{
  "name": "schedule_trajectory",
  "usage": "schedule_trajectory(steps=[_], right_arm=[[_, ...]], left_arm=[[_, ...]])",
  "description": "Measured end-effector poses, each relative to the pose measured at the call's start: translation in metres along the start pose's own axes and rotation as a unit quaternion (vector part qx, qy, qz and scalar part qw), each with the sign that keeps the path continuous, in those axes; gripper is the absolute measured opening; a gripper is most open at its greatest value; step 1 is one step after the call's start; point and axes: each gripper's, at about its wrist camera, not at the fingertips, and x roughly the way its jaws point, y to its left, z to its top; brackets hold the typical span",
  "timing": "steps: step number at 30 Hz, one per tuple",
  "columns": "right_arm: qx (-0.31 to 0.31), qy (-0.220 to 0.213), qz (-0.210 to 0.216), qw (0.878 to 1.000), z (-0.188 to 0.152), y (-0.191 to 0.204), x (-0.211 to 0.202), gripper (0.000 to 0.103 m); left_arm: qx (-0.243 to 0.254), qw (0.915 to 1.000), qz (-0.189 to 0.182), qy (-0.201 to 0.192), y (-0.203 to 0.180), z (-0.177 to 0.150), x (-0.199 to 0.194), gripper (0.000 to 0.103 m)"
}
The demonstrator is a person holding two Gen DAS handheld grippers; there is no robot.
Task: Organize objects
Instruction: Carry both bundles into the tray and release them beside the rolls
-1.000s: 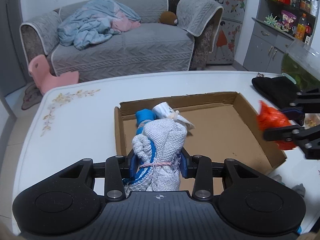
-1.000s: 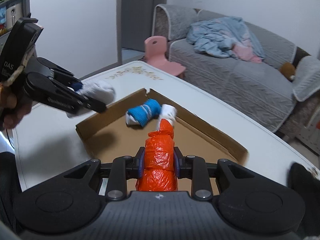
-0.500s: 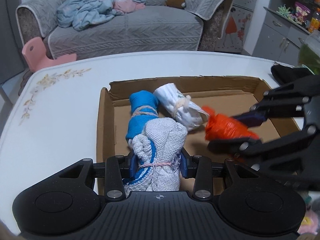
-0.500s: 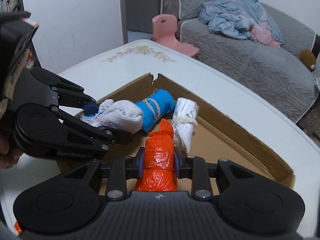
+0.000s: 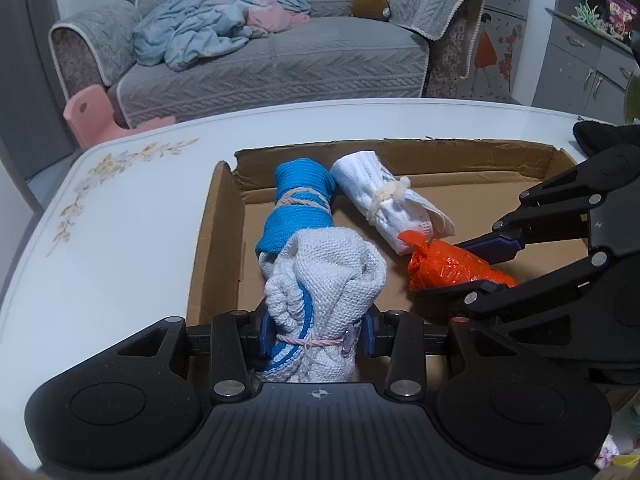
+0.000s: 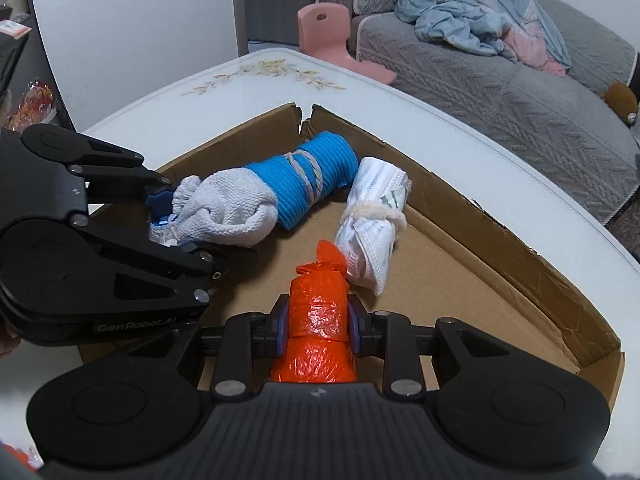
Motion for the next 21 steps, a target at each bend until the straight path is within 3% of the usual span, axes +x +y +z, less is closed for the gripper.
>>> schedule_trajectory(steps=[8, 21], right_arm=[[-0.005, 0.009, -0.005, 1.000, 0.001, 0.003, 0.001, 0.026], [-0.006, 0.011, 0.001, 1.000, 0.004, -0.002, -0.004, 0.031]], left_arm=[[-0.004, 1.0000, 0.006, 0.000, 0.002, -0.001, 0.003, 0.049], [0.012, 0.9990, 0.042, -0.002, 0.000, 0.002, -0.009, 0.066]])
